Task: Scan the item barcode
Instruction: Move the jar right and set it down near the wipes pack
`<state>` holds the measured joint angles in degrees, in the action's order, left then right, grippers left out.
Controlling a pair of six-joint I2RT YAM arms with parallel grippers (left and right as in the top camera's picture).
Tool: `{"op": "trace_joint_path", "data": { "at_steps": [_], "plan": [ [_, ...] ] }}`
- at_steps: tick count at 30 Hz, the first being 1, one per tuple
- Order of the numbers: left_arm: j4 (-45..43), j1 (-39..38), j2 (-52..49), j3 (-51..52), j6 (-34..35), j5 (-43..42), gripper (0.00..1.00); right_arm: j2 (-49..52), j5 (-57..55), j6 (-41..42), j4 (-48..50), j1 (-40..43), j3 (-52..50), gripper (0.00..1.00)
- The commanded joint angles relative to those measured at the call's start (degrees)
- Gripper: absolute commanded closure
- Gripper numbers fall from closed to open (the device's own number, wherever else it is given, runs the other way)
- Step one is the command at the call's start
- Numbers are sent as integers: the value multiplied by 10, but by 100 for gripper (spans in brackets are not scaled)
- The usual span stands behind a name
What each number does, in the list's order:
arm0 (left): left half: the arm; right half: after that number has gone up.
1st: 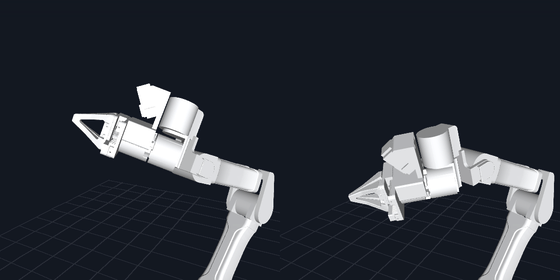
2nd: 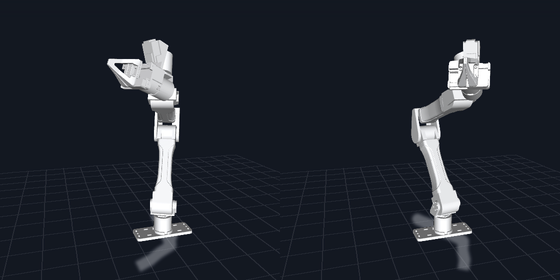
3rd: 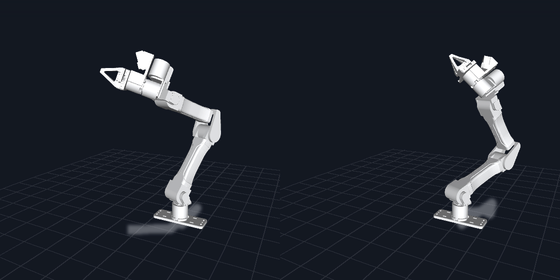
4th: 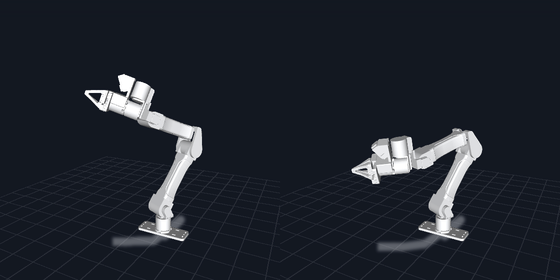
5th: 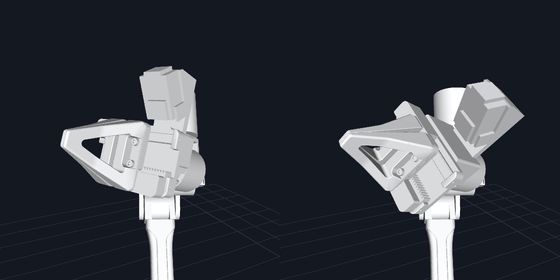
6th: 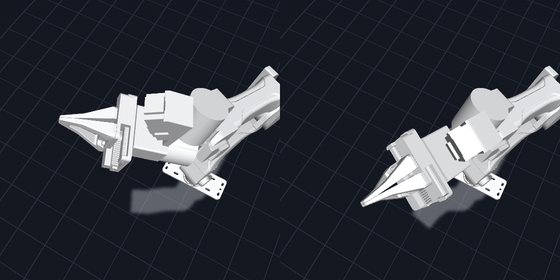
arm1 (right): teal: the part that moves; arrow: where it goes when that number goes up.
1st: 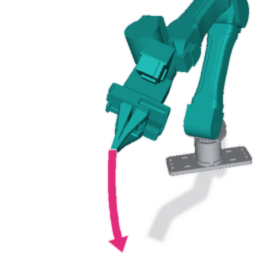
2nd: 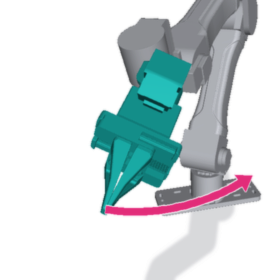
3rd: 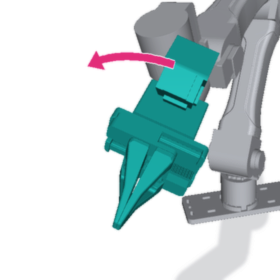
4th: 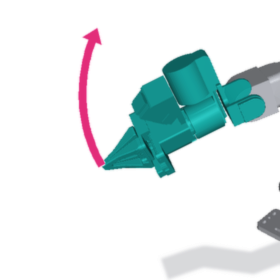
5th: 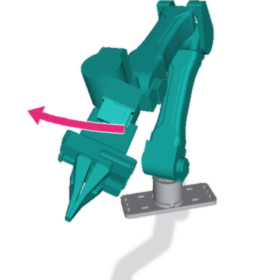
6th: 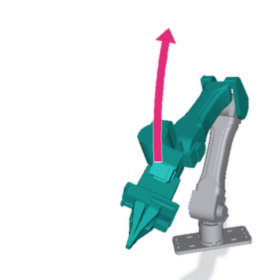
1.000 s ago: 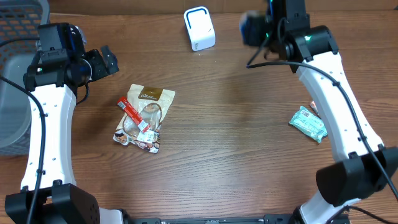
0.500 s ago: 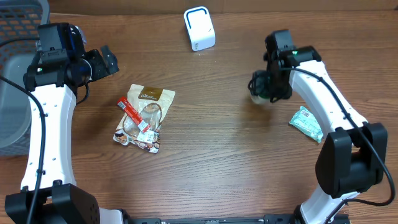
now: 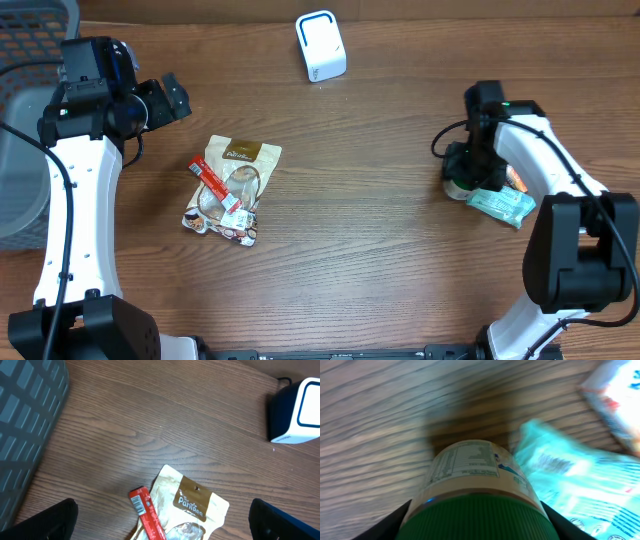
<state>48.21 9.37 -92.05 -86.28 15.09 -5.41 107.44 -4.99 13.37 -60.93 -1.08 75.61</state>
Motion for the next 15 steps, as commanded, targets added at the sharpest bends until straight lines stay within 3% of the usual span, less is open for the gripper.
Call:
{"op": "trace_joint_path", "data": {
  "at_steps": [1,8,15],
  "plan": [
    [0,-5,5,-11,8,-4,0,-7,-10,1,1,15,1,21],
    [-1,-5,5,-11,8,-4,0,-7,-3,1,1,17,1,0],
    [0,-5,6,-11,8,-4,0,-7,-3,3,-2,20,15,0]
  ]
}}
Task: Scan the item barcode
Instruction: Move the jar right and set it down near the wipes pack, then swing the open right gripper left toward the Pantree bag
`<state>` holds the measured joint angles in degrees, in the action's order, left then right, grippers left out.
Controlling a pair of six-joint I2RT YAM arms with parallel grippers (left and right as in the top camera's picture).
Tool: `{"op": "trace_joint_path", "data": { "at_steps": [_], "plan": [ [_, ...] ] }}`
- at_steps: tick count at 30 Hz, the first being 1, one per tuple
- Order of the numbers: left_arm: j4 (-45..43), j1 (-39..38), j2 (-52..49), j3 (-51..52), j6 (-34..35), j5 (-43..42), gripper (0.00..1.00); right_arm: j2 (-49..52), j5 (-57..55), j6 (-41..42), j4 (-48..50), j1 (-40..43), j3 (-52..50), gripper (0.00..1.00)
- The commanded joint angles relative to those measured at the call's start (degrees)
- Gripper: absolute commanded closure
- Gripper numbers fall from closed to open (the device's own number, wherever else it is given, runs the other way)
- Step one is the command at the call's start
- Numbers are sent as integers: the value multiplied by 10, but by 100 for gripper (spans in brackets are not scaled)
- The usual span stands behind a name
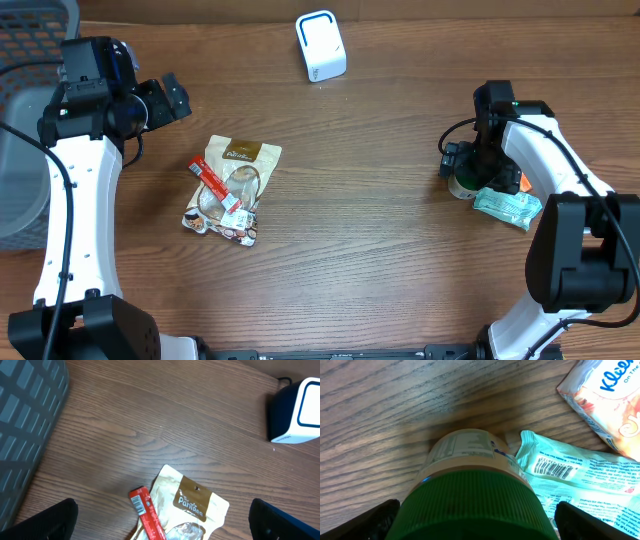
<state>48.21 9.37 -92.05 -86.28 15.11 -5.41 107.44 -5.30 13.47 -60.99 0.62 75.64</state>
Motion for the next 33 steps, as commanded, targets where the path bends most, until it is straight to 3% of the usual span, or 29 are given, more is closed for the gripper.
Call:
{"op": "trace_joint_path", "data": {
  "at_steps": [1,10,14,19,27,33],
  "plan": [
    [0,-5,5,-11,7,-4,0,-7,0,2,-12,3,27,0],
    [0,-5,5,-11,7,-4,0,-7,16,2,-148,-5,234,0],
    [0,-5,5,-11,7,-4,0,-7,133,2,-174,-26,294,5],
    [0,-5,5,-11,7,-4,0,-7,239,2,-139,-80,290,11],
    [0,-5,5,-11,7,-4,0,-7,266,2,-35,-235,267,14],
    [0,-5,5,-11,7,-4,0,-7,214,2,88,-363,227,34]
  ]
}}
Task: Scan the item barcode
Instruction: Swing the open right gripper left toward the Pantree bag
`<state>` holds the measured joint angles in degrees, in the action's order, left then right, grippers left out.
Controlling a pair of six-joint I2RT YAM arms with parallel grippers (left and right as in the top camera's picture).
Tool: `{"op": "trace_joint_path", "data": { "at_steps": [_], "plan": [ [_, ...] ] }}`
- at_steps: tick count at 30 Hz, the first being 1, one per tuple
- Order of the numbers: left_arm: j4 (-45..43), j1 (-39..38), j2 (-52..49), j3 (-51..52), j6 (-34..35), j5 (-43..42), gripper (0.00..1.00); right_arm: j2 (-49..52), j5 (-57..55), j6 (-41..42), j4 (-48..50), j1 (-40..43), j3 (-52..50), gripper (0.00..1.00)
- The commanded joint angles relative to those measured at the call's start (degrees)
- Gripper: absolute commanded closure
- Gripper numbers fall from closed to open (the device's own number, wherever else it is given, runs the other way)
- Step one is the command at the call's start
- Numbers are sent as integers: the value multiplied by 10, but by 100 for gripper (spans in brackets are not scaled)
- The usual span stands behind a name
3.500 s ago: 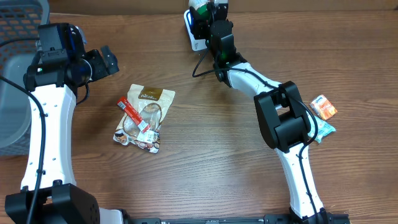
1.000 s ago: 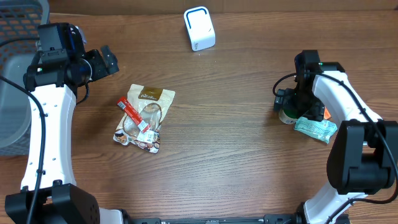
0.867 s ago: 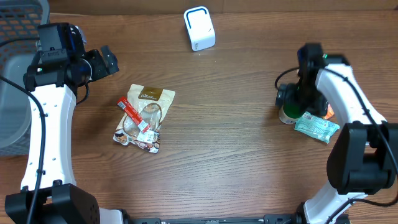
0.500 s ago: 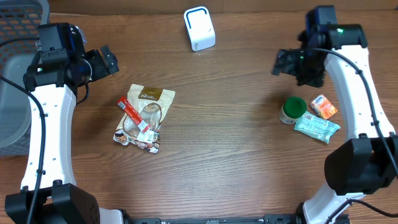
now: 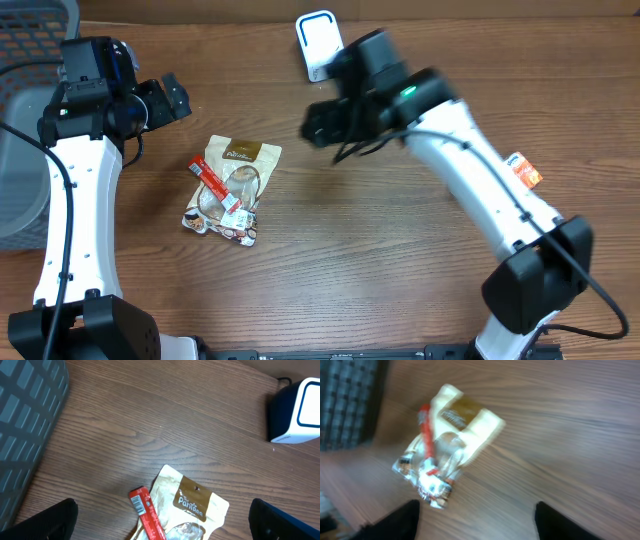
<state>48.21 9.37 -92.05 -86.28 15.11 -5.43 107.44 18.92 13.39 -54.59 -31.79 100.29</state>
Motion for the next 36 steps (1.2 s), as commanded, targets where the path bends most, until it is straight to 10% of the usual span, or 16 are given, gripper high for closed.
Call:
{"op": "trace_joint_path", "data": {
  "at_steps": [1,13,36],
  "plan": [
    [0,-5,6,-11,7,-4,0,-7,-55,3,48,-63,-31,35],
    [0,-5,5,-11,7,-4,0,0,-151,-2,310,-204,-178,58],
    [-1,-5,5,-11,7,-4,0,139,-150,-4,451,-230,-195,50]
  ]
}}
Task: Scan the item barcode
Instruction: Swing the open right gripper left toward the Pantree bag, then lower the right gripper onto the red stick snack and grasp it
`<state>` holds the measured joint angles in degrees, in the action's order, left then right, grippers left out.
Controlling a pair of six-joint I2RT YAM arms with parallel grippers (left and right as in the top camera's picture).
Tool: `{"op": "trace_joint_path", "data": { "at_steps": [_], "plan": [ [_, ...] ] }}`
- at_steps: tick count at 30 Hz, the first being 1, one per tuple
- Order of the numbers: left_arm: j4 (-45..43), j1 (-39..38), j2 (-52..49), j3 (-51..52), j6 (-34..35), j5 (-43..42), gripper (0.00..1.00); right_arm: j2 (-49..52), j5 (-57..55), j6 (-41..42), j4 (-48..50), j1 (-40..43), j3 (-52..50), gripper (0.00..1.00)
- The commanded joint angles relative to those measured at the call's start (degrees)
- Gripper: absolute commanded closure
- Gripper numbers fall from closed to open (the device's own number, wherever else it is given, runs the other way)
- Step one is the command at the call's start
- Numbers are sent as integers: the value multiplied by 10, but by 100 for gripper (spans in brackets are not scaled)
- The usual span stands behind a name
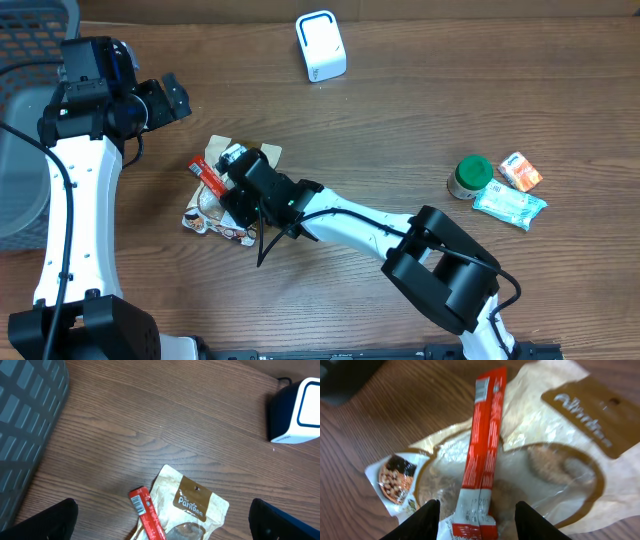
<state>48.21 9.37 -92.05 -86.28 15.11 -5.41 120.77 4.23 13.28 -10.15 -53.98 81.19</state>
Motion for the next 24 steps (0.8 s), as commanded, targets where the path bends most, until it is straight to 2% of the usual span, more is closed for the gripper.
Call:
{"op": "trace_joint_path", "data": {
  "at_steps": [1,10,14,24],
  "plan": [
    [0,-5,5,-11,7,-4,0,6,-3,-3,7,-11,-4,50],
    [0,-5,5,-11,7,-4,0,30,-17,-3,17,-16,-4,50],
    [-1,-5,5,-11,7,-4,0,31,-17,-3,27,-16,-3,45],
    [0,-5,5,-11,7,-4,0,31,-44,-3,44,-15,-3,46]
  ]
}}
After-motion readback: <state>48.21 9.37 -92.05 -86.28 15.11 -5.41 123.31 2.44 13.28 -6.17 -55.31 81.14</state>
